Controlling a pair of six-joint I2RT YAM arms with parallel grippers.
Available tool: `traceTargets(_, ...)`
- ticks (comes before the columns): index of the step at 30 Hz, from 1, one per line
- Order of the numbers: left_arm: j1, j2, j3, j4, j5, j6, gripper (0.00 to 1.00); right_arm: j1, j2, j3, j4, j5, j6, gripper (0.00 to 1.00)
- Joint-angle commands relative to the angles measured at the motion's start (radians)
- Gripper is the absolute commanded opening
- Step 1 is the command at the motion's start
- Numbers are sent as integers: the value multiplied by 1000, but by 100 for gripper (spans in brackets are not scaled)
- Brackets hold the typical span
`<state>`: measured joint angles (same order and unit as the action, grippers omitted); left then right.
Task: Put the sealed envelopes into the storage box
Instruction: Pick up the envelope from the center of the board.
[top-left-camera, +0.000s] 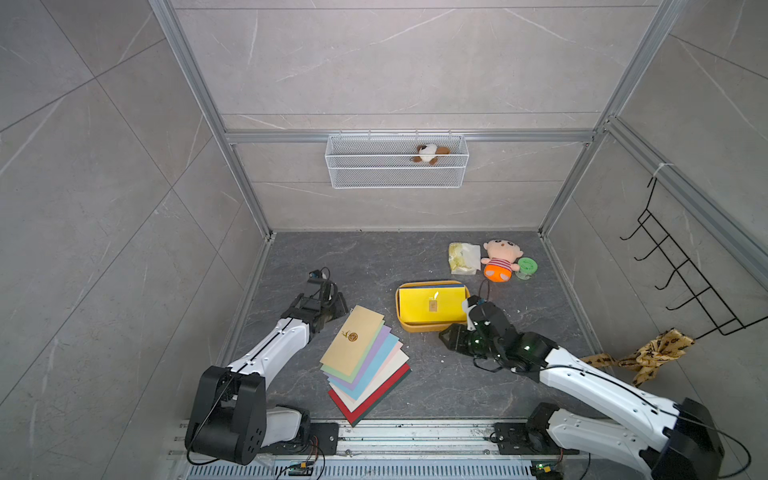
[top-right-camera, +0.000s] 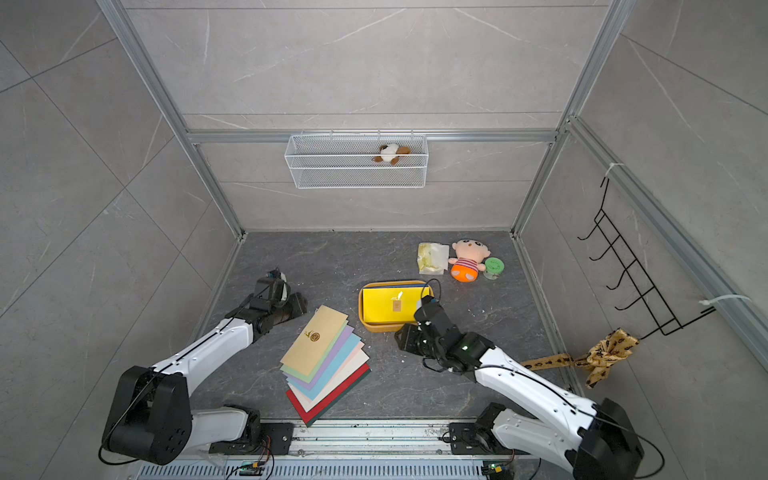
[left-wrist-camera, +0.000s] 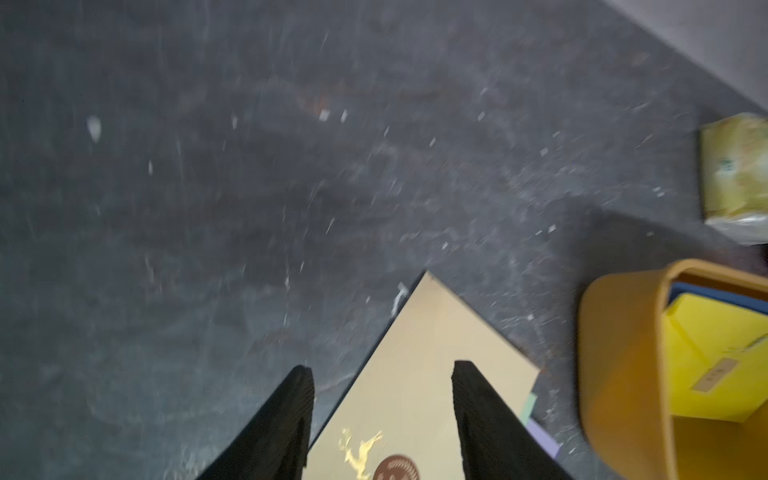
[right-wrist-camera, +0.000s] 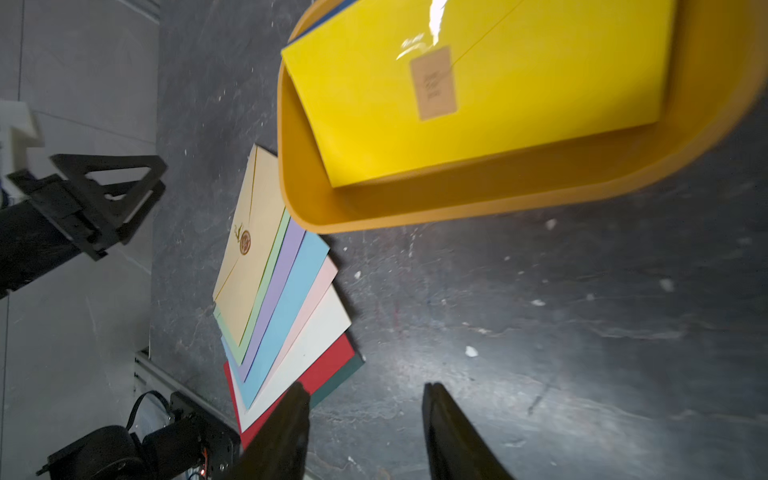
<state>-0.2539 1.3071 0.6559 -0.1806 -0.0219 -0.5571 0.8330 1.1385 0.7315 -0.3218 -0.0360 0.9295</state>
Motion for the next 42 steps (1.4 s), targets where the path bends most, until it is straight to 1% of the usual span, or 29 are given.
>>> traceTargets(1,-6,-68,-44,50,21,-127,58,127,144,87,148,113,138,48)
traceTargets(3,-5,-89,-84,53,-7,-142,58,201,264,136,201,155,194,48)
traceTargets(6,-2,-114,-123,40,-47,-174,61,261,438,248,241,139,221,48)
traceTargets(8,-3,-117,-151,51,-45,-196,63,293,525,319,264,134,230,48)
traceTargets(11,-2,-94,-175,67,-9,-187,62,303,638,385,318,112,264,46)
traceTargets(15,-1,-64,-180,87,21,-186,56,303,733,483,305,91,263,44)
traceTargets(21,-1,-27,-175,89,23,-195,55,301,800,534,309,97,296,44)
traceTargets(23,-1,-22,-185,102,36,-201,54,293,827,547,313,80,307,41)
traceTargets(26,-1,-13,-198,109,49,-201,52,281,862,554,327,56,331,40)
traceTargets(30,-1,-14,-222,119,54,-202,50,276,874,545,327,72,349,40)
traceTargets(33,-1,-14,-238,130,59,-206,48,268,890,556,327,62,344,41)
traceTargets(42,-1,-6,-252,133,78,-207,46,260,923,528,360,47,379,41)
